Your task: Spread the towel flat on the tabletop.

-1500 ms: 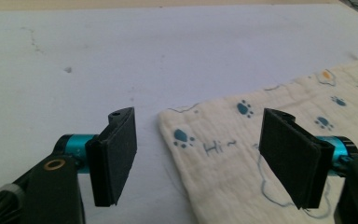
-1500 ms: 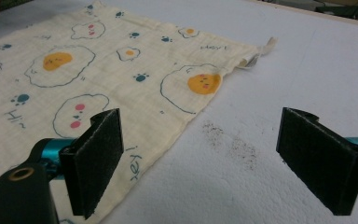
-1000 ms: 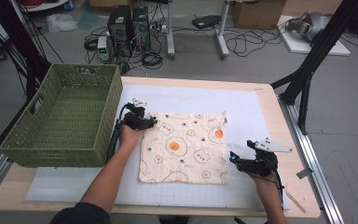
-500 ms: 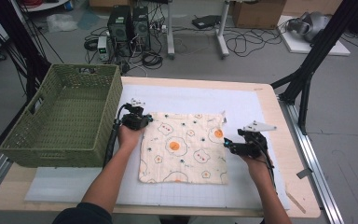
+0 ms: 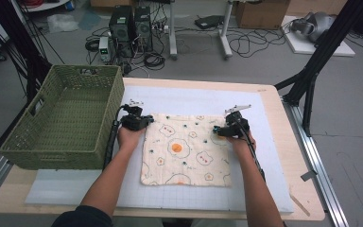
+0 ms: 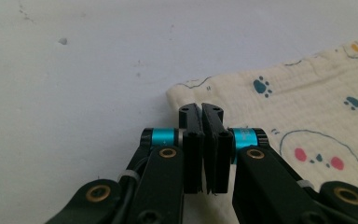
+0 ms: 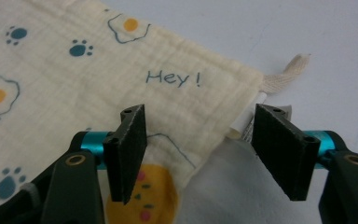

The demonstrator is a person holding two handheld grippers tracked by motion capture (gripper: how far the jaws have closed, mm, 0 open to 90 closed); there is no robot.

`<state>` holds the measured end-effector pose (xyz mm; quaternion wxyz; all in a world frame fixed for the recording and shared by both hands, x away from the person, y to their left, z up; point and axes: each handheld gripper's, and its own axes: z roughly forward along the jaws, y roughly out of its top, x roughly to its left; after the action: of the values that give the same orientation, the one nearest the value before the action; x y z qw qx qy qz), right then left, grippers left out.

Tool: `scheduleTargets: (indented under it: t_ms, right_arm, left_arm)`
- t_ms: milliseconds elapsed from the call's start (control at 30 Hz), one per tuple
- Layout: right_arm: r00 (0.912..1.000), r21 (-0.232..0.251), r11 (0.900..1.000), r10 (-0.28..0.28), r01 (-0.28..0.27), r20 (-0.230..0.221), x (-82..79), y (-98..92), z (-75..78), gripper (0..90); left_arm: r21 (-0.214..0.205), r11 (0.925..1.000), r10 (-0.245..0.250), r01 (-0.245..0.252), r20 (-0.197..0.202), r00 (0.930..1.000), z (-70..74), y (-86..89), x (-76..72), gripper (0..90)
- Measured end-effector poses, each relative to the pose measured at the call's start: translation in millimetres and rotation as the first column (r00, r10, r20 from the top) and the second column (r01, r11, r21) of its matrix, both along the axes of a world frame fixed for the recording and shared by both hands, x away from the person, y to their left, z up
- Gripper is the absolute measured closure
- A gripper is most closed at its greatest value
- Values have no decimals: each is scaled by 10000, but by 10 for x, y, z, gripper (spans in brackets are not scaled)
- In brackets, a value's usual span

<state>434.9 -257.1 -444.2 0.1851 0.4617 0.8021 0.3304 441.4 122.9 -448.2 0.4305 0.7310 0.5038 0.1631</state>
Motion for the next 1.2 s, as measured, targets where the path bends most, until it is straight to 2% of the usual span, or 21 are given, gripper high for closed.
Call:
scheduleTargets:
  t_ms: [67, 167, 233, 267, 300, 333, 400, 467, 500, 533, 633, 700, 800, 867, 967, 1067, 1167, 1200]
  right_arm:
    - [9999, 128, 9999, -96, 95, 66, 14, -6, -9, 399]
    - [9997, 273, 9993, 246, -247, 26, 12, -12, 10, 688]
    - [9993, 661, 9973, 325, -312, -200, 6, -6, 13, 846]
    - [9987, 791, 9961, 424, -402, -264, -6, 1, 15, 862]
    - [9989, 702, 9966, 435, -420, -197, -19, 11, 22, 865]
    - [9990, 677, 9968, 430, -423, -91, -27, 15, 30, 867]
    - [9986, 817, 9963, 235, -273, 472, -46, 3, 99, 870]
    - [9928, 838, 9963, 88, -189, 1195, -58, -16, 180, 870]
    - [9901, 879, 9960, 58, -183, 1401, -58, -24, 205, 870]
    - [9864, 983, 9948, 91, -256, 1643, -59, -45, 235, 870]
    - [9862, 1348, 9905, 61, -288, 1656, -81, -87, 261, 869]
    - [9856, 1221, 9917, 183, -393, 1681, -98, -86, 265, 867]
    - [9876, 1210, 9910, 393, -580, 1520, -114, -86, 260, 865]
    - [9877, 1226, 9906, 422, -611, 1508, -131, -85, 260, 864]
    - [9866, 1061, 9916, 571, -738, 1527, -154, -66, 282, 863]
    - [9854, 811, 9928, 753, -884, 1524, -193, -54, 318, 863]
    - [9813, 631, 9907, 1090, -1203, 1587, -288, -65, 343, 863]
    - [9793, 541, 9896, 1229, -1331, 1607, -328, -72, 345, 863]
  left_arm:
    - [10, 10000, -46, 46, 17, 10000, 0, 0, -2, 865]
    - [-34, 9999, -133, 133, -164, 9998, -19, 17, 1, 865]
    - [-110, 9999, -110, 108, -174, 9998, -7, 35, -6, 867]
    - [-225, 9997, -110, 109, -34, 9999, 21, 46, -13, 867]
    - [-293, 9995, -83, 87, 129, 9999, 52, 53, -21, 868]
    - [-458, 9989, 21, 1, 484, 9988, 107, 61, -35, 869]
    - [-857, 9962, 260, -177, 966, 9950, 196, 90, -51, 870]
    - [-1307, 9909, 495, -335, 1213, 9914, 250, 118, -60, 871]
    - [-1584, 9866, 592, -387, 1272, 9901, 271, 131, -65, 871]
    - [-1590, 9868, 530, -317, 1313, 9899, 280, 147, -72, 871]
    - [-1228, 9924, 113, 30, 1162, 9932, 274, 145, -103, 870]
    - [-1142, 9933, -25, 165, 1214, 9926, 302, 139, -128, 870]
    - [-1177, 9926, -135, 314, 1501, 9886, 361, 129, -165, 870]
    - [-1085, 9932, -265, 429, 1483, 9886, 373, 128, -184, 870]
    - [-888, 9939, -539, 661, 1326, 9897, 388, 134, -219, 870]
    - [-880, 9928, -670, 812, 1535, 9859, 413, 120, -325, 869]
    - [-663, 9918, -979, 1097, 1614, 9820, 406, 113, -461, 869]
    - [-794, 9906, -966, 1111, 1681, 9810, 398, 124, -503, 869]
